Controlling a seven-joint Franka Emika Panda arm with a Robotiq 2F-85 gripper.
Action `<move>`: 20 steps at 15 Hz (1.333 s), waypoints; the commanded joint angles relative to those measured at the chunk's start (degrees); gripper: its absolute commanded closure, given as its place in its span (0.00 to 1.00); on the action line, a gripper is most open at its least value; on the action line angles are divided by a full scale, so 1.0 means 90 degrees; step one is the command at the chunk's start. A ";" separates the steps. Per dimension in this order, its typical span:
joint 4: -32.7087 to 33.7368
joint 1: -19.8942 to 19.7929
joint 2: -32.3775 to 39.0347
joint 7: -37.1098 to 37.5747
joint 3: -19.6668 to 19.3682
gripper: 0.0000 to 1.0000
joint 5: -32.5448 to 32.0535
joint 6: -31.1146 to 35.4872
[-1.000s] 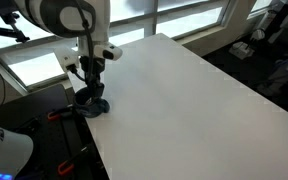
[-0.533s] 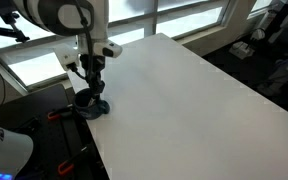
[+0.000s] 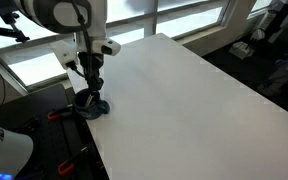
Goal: Take the red marker out of the green mug.
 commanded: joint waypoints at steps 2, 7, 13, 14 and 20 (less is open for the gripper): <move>-0.0187 0.0098 -0.1234 -0.0405 0.0051 0.95 0.0513 -0.0840; 0.0037 -0.0124 -0.2398 0.0220 0.0115 0.95 0.0089 -0.1817; 0.0688 -0.0782 -0.2694 0.0519 -0.0003 0.95 -0.0601 -0.1547; 0.0783 -0.0912 -0.2550 0.0543 -0.0032 0.95 -0.0715 -0.1327; 0.1056 -0.1411 -0.1082 0.0589 -0.0222 0.95 -0.1033 0.0609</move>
